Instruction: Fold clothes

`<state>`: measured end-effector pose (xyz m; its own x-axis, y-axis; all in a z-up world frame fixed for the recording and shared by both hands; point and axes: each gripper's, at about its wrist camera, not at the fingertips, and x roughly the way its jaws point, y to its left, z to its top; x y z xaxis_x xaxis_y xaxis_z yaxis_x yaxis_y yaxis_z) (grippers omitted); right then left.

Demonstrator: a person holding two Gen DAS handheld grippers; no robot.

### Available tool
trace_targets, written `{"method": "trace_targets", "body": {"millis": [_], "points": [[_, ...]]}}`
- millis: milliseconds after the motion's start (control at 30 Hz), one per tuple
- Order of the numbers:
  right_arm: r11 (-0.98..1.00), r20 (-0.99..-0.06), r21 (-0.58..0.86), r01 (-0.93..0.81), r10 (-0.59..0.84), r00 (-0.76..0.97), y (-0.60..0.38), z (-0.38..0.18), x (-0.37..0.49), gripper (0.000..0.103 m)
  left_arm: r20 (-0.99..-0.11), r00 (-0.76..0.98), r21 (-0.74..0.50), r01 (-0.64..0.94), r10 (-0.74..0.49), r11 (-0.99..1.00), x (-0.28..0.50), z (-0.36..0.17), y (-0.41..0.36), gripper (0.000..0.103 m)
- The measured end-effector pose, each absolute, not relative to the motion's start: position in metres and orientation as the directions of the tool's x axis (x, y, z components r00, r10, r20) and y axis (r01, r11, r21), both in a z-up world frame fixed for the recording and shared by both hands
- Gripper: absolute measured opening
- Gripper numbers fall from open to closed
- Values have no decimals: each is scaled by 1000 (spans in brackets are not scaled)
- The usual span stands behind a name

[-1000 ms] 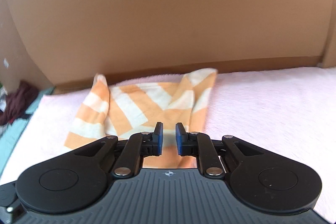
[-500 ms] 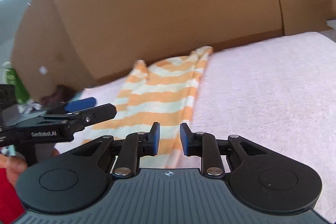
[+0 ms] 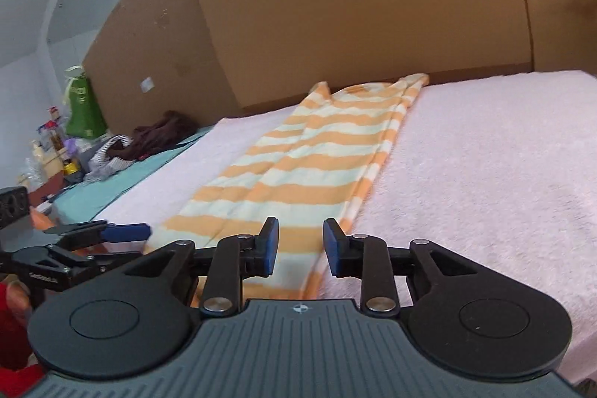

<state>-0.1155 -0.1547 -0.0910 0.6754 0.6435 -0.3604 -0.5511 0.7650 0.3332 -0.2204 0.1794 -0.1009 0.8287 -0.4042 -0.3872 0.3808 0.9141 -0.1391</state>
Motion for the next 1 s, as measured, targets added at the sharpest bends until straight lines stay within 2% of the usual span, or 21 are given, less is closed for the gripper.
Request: {"method": "trace_targets", "body": {"millis": [100,267,333,467,733,833,933,1000], "points": [[807,-375,248,-536,590,715,-150,-97,-127,29,-376,836,-134,377,-399,917,-230,-107,178,83],[831,-378,214,-513,555,741,-159,-99,-146,29,-417,821,-114,379,-391,918,-237,-124,183,85],[823,-387,233,-519,567,727,-164,-103,-152,30,-418,819,-127,376,-393,918,-235,-132,188,89],[797,-424,286,-533,604,675,-171,-117,-158,31,-400,789,-233,405,-467,884,-220,-143,203,89],[737,-387,327,-592,676,627,-176,-137,-146,37,-413,657,-281,566,-630,775,-203,-145,201,83],[718,-369,338,-609,696,616,-175,-140,-140,38,-418,636,-274,592,-649,758,-197,-146,197,83],[694,-362,362,-622,719,593,-173,-144,-133,38,-418,608,-324,594,-675,736,-184,-148,200,84],[678,-355,363,-639,735,578,-172,-147,-131,39,-420,584,-351,602,-695,718,-178,-149,199,89]]}}
